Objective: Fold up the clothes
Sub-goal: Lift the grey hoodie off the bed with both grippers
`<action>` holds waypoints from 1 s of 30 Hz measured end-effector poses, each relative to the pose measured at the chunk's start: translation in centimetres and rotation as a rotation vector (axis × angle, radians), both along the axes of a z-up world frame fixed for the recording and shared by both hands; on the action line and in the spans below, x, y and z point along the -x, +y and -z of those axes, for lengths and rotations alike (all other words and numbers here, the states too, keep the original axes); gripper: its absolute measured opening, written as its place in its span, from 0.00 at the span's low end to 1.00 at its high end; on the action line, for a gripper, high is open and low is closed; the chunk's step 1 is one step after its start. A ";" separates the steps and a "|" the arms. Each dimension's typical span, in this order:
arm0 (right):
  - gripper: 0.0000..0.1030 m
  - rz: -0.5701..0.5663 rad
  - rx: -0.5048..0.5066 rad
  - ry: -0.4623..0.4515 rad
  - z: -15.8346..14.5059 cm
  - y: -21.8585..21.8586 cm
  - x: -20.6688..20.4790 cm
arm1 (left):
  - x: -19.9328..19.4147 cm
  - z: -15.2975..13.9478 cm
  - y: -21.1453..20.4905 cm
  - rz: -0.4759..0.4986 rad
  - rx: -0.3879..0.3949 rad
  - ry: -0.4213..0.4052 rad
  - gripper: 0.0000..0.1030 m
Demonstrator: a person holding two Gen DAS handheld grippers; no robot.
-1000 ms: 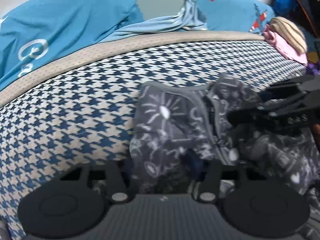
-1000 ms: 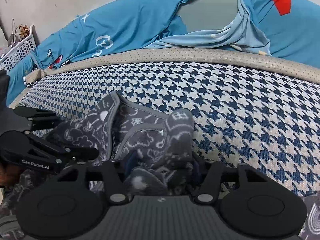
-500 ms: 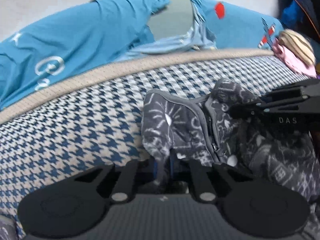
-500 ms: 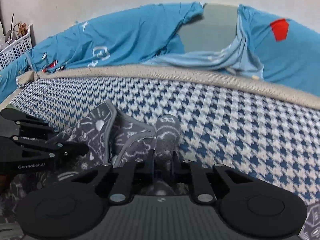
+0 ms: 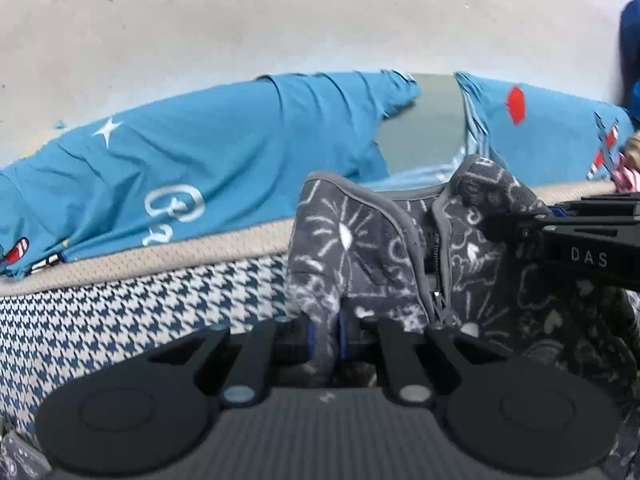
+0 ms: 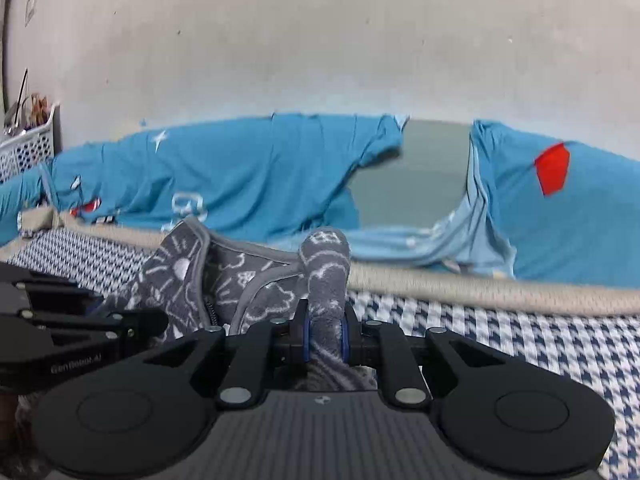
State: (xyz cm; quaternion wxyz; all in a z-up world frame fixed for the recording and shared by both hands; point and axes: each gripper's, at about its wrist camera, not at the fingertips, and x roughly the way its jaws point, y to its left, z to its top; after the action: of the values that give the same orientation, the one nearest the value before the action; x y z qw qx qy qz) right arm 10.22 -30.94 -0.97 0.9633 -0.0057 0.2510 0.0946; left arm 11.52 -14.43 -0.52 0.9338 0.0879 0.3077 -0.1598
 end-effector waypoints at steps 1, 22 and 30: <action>0.14 0.002 -0.005 -0.005 -0.1 0.0 -0.5 | -0.3 0.0 -0.1 -0.009 0.003 -0.004 0.09; 0.13 0.068 -0.032 -0.089 0.7 0.8 -6.8 | -6.7 1.4 -1.2 -0.122 -0.009 -0.018 0.09; 0.13 0.085 -0.008 -0.051 4.2 1.1 -9.1 | -9.2 5.0 -2.0 -0.145 -0.040 0.049 0.10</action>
State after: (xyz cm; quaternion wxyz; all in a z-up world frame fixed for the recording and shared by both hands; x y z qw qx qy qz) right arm 19.31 -29.82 -5.17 0.9725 0.0062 0.2262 0.0544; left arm 20.67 -16.40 -5.55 0.9332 0.0802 0.3391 -0.0874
